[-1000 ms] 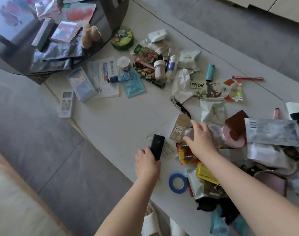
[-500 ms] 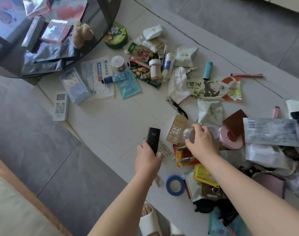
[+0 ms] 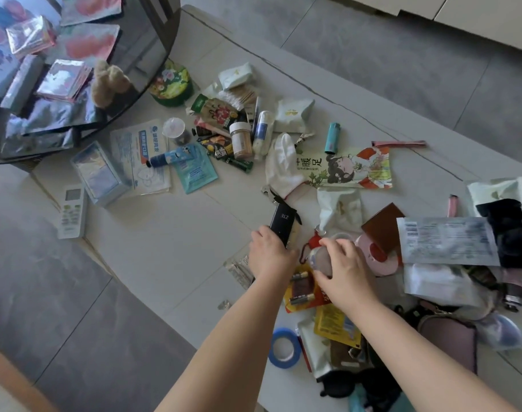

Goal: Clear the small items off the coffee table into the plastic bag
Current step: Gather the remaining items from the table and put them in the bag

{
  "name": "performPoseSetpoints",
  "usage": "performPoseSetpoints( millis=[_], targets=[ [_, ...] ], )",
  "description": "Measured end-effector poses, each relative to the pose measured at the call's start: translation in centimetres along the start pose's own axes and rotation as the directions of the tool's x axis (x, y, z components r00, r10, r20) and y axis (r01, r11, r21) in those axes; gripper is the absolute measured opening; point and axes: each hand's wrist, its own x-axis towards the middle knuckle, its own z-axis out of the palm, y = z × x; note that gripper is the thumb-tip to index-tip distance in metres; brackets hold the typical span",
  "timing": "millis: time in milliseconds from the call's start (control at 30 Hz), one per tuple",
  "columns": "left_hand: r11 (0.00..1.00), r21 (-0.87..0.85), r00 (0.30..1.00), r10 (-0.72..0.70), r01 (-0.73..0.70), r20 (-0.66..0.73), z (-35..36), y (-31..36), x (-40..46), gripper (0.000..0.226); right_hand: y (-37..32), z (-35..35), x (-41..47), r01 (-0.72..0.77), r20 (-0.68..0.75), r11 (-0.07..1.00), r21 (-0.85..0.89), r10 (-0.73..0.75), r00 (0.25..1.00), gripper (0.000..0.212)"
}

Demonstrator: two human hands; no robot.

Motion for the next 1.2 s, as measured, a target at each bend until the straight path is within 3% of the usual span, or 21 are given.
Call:
performPoseSetpoints(
  millis=[200,400,533,700,833,1000,1133,1200],
  targets=[
    [0.991,-0.056,0.992,-0.121,0.122,0.024,0.5,-0.9,0.0,0.051,0.0,-0.3,0.0,-0.034,0.002,0.999,0.035,0.034,0.999,0.063],
    [0.929,-0.260,0.955,-0.211,0.262,0.208,-2.7,-3.0,-1.9,0.055,-2.1,-2.2,-0.9,-0.055,0.024,0.996,0.066,0.053,0.998,0.059],
    [0.775,-0.498,0.910,-0.240,0.390,0.338,-6.6,-4.5,-4.9,0.055,-5.4,-4.6,-2.4,-0.040,0.095,0.993,0.108,0.029,0.995,0.055],
    [0.591,-0.665,0.881,-0.198,0.457,0.429,-12.7,-6.0,-9.8,0.050,-10.6,-8.2,-5.3,-0.011,0.164,0.981,0.191,-0.021,0.986,0.060],
    [0.530,-0.749,0.914,-0.161,0.398,0.372,-18.3,-7.6,-14.6,0.048,-15.1,-11.4,-8.7,0.058,0.182,0.964,0.260,-0.108,0.977,0.063],
    [0.496,-0.813,0.949,-0.230,0.306,0.216,-25.0,-11.4,-20.8,0.048,-21.8,-14.2,-13.3,0.173,0.210,0.951,0.258,-0.230,0.950,0.066],
    [0.422,-0.875,0.949,-0.294,0.237,0.115,-29.9,-16.3,-25.8,0.024,-27.8,-15.2,-17.3,0.300,0.252,0.926,0.228,-0.354,0.901,0.060],
    [0.359,-0.909,0.940,-0.329,0.213,0.090,-32.0,-19.3,-28.2,0.022,-31.1,-15.3,-19.1,0.367,0.269,0.904,0.218,-0.417,0.868,0.060]
  ],
)
